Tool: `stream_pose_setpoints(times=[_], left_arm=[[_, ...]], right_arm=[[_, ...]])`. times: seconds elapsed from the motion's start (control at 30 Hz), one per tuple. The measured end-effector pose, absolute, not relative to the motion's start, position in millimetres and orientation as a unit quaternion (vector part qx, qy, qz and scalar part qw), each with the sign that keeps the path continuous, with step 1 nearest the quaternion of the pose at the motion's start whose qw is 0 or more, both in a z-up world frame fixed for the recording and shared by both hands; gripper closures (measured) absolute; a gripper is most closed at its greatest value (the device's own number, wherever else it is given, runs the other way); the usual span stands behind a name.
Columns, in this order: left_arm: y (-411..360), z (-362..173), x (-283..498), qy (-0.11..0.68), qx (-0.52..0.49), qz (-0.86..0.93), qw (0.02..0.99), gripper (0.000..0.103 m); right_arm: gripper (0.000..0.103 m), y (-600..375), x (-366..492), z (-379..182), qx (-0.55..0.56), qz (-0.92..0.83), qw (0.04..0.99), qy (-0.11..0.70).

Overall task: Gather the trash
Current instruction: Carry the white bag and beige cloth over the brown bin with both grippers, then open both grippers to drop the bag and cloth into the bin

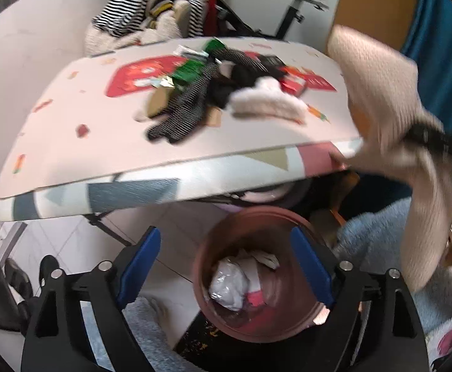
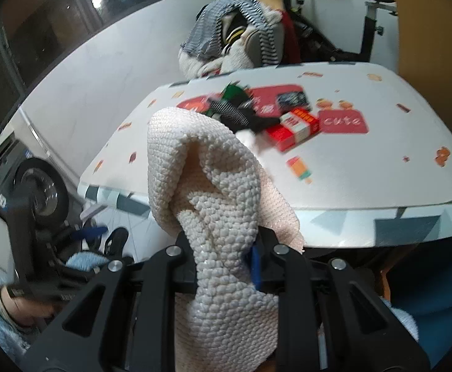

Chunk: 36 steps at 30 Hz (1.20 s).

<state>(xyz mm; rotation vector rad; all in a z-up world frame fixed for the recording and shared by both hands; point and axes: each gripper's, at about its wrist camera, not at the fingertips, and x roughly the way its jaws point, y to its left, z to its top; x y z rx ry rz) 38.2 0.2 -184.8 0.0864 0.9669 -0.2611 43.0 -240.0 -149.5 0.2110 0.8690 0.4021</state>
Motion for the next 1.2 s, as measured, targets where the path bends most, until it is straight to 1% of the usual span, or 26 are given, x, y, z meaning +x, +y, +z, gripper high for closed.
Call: stream_pose_setpoints(times=[0.13,0.33,0.47,0.57,0.73,0.9,1.0,1.1,1.13,1.17,1.2], left_arm=[[13.6,-175.2,37.6,0.452,0.036,-0.099,0.886,0.015],[31.1,-170.1,37.6,0.442,0.016,-0.073,0.894,0.014],[44.5,-176.3,33.1,0.431,0.000,-0.058,0.900,0.014],[49.1,-187.8,27.3,0.421,0.006,-0.044,0.906,0.014],[54.2,-205.8,20.0,0.405,0.014,-0.024,0.914,0.014],[57.9,-209.1,17.7,0.395,0.001,-0.011,0.919,0.014],[59.8,-211.5,18.2,0.398,-0.007,-0.008,0.917,0.014],[62.2,-214.0,19.4,0.403,-0.015,-0.007,0.915,0.014],[63.3,-214.7,19.5,0.404,-0.018,-0.006,0.915,0.014],[64.3,-215.0,19.7,0.405,-0.021,-0.006,0.914,0.014],[65.2,-215.3,20.0,0.405,-0.023,-0.005,0.914,0.014]], right_arm=[[0.078,-219.8,35.7,-162.4,0.091,0.219,0.867,0.439],[0.077,-185.2,26.2,-190.9,0.071,0.254,0.837,0.480],[0.077,-169.5,27.3,-220.1,0.073,0.269,0.808,0.519],[0.077,-163.0,33.2,-247.1,0.071,0.265,0.792,0.546],[0.076,-164.1,35.9,-285.0,0.061,0.231,0.819,0.522],[0.075,-165.3,42.9,-305.9,0.060,0.203,0.816,0.538],[0.069,-161.3,44.9,-314.2,0.055,0.199,0.810,0.549],[0.059,-159.3,45.2,-317.6,0.051,0.192,0.808,0.555],[0.054,-159.4,45.4,-317.3,0.053,0.189,0.810,0.553],[0.043,-160.5,44.3,-315.6,0.055,0.186,0.812,0.550],[0.037,-163.3,44.1,-314.5,0.059,0.183,0.815,0.546]])
